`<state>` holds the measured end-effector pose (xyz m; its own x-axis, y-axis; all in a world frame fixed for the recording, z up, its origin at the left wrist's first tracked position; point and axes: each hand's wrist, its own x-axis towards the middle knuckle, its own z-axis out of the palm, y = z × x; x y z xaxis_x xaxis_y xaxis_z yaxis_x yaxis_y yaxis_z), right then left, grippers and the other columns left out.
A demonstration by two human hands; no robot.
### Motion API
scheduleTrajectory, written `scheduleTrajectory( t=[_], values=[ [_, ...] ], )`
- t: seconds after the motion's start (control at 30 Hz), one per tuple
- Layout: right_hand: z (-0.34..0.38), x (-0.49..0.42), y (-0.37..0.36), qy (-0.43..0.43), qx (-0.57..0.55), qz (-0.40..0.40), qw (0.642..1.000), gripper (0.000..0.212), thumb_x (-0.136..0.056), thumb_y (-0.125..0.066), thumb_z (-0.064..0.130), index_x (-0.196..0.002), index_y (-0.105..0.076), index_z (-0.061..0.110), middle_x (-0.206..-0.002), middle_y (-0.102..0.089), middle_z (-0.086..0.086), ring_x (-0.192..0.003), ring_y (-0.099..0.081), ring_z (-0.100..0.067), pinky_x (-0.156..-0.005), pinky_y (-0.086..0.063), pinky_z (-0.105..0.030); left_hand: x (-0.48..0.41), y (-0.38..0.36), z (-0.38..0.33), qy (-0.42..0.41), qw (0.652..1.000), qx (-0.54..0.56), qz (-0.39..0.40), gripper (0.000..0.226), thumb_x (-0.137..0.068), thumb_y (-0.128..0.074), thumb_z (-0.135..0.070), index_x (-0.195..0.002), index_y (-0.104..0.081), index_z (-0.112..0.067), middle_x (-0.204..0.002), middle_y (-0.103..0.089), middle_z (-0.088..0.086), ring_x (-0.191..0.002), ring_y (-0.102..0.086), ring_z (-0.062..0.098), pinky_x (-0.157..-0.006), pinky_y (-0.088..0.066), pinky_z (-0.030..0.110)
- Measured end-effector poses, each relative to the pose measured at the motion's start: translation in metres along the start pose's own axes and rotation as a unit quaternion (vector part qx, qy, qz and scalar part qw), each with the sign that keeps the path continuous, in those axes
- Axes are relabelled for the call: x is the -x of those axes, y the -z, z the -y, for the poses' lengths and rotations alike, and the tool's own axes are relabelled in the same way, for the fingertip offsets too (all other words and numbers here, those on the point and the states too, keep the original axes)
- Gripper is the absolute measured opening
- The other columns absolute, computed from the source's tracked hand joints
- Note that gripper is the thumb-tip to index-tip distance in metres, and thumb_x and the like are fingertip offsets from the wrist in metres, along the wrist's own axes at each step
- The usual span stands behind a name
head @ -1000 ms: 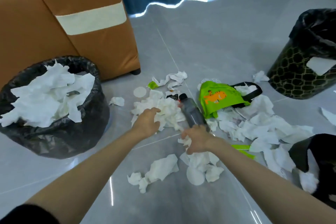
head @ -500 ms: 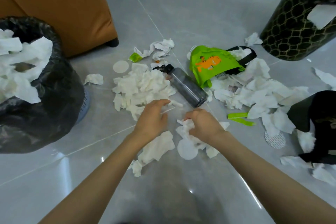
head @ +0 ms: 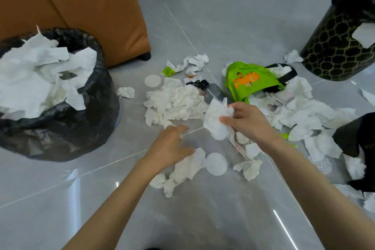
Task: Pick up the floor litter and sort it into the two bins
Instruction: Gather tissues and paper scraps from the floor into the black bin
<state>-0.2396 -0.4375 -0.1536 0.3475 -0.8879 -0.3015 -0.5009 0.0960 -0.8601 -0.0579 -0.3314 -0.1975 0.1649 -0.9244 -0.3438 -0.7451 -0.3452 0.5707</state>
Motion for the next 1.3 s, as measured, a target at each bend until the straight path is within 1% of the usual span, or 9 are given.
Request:
scheduleTrajectory(
  t=[0.07,0.13,0.33,0.47,0.67,0.77,0.97,1.13,1.3],
  values=[
    [0.007,0.002,-0.002,-0.007,-0.035,-0.002,0.999,0.017,-0.082,-0.069,0.010,-0.097,-0.063,0.009,-0.089,-0.070,-0.010,-0.074,-0.063,-0.019,-0.066,-0.050,-0.031,0.013,-0.009,0.003,0.017,0.994,-0.064,0.086,0.083,-0.072,-0.075,-0.044,-0.140,-0.028,-0.038,-0.134,-0.033,0.004,-0.127,-0.029,0.022,-0.103,-0.037,0.034],
    [0.012,0.006,-0.006,-0.025,-0.084,0.013,0.996,0.015,-0.084,-0.067,0.008,-0.098,-0.062,0.008,-0.088,-0.069,-0.009,-0.070,-0.064,-0.016,-0.061,-0.052,-0.024,0.026,-0.021,0.007,0.031,0.991,-0.088,0.098,0.081,-0.071,-0.076,-0.037,-0.137,-0.029,-0.043,-0.128,-0.027,0.003,-0.124,-0.025,0.022,-0.101,-0.040,0.036],
    [0.023,0.015,-0.017,-0.054,-0.111,0.024,0.992,0.018,-0.085,-0.067,0.016,-0.101,-0.065,0.010,-0.072,-0.062,0.002,-0.061,-0.052,-0.012,-0.060,-0.043,-0.024,0.039,-0.040,0.023,0.032,0.999,-0.022,-0.037,0.023,-0.094,-0.050,-0.018,-0.115,-0.054,-0.024,-0.120,-0.046,0.001,-0.100,-0.051,0.018,-0.077,-0.037,0.019],
    [0.034,0.017,-0.021,-0.041,-0.128,0.022,0.991,0.011,-0.084,-0.068,0.017,-0.094,-0.066,0.014,-0.058,-0.053,0.008,-0.058,-0.047,-0.010,-0.055,-0.039,-0.023,0.043,-0.035,0.032,0.033,0.997,-0.007,-0.067,0.014,-0.093,-0.053,-0.017,-0.102,-0.064,-0.016,-0.102,-0.056,0.000,-0.094,-0.058,0.017,-0.075,-0.041,0.015],
    [0.078,0.017,-0.028,-0.010,-0.238,0.077,0.968,0.003,-0.085,-0.066,0.012,-0.086,-0.065,0.015,-0.062,-0.062,0.007,-0.055,-0.052,-0.005,-0.052,-0.044,-0.014,0.046,0.025,0.003,-0.025,0.965,0.102,-0.241,0.009,-0.086,-0.065,-0.013,-0.087,-0.066,-0.022,-0.092,-0.060,-0.007,-0.067,-0.053,0.002,-0.067,-0.042,0.007],
    [0.109,0.014,-0.034,0.002,-0.285,0.098,0.954,0.006,-0.086,-0.065,0.013,-0.087,-0.066,0.019,-0.071,-0.067,0.006,-0.060,-0.060,-0.005,-0.060,-0.048,-0.016,0.057,0.069,-0.018,-0.064,0.927,0.142,-0.341,0.009,-0.084,-0.067,-0.011,-0.085,-0.067,-0.020,-0.085,-0.057,-0.017,-0.072,-0.054,-0.005,-0.062,-0.043,0.006],
    [0.172,0.010,-0.063,0.050,-0.291,0.133,0.946,0.015,-0.085,-0.067,0.018,-0.099,-0.064,0.015,-0.081,-0.070,0.002,-0.069,-0.062,-0.010,-0.066,-0.050,-0.020,0.079,0.140,-0.020,-0.047,0.870,0.175,-0.459,0.010,-0.089,-0.061,-0.018,-0.089,-0.064,-0.027,-0.091,-0.057,-0.015,-0.067,-0.058,0.003,-0.064,-0.051,0.020],
    [0.215,0.009,-0.108,0.097,-0.227,0.152,0.957,0.020,-0.085,-0.068,0.019,-0.105,-0.064,0.017,-0.097,-0.071,-0.001,-0.080,-0.065,-0.013,-0.070,-0.051,-0.023,0.094,0.176,0.008,0.024,0.853,0.130,-0.506,0.013,-0.093,-0.055,-0.024,-0.099,-0.059,-0.033,-0.099,-0.053,-0.021,-0.084,-0.054,-0.005,-0.070,-0.042,0.007],
    [0.245,0.004,-0.154,0.079,-0.227,0.203,0.949,0.022,-0.086,-0.066,0.012,-0.108,-0.064,0.010,-0.103,-0.070,-0.007,-0.080,-0.068,-0.012,-0.068,-0.056,-0.018,0.101,0.196,0.043,0.074,0.846,0.047,-0.526,0.025,-0.093,-0.053,-0.022,-0.116,-0.057,-0.028,-0.117,-0.057,-0.010,-0.108,-0.050,0.013,-0.092,-0.043,0.029]
  ],
)
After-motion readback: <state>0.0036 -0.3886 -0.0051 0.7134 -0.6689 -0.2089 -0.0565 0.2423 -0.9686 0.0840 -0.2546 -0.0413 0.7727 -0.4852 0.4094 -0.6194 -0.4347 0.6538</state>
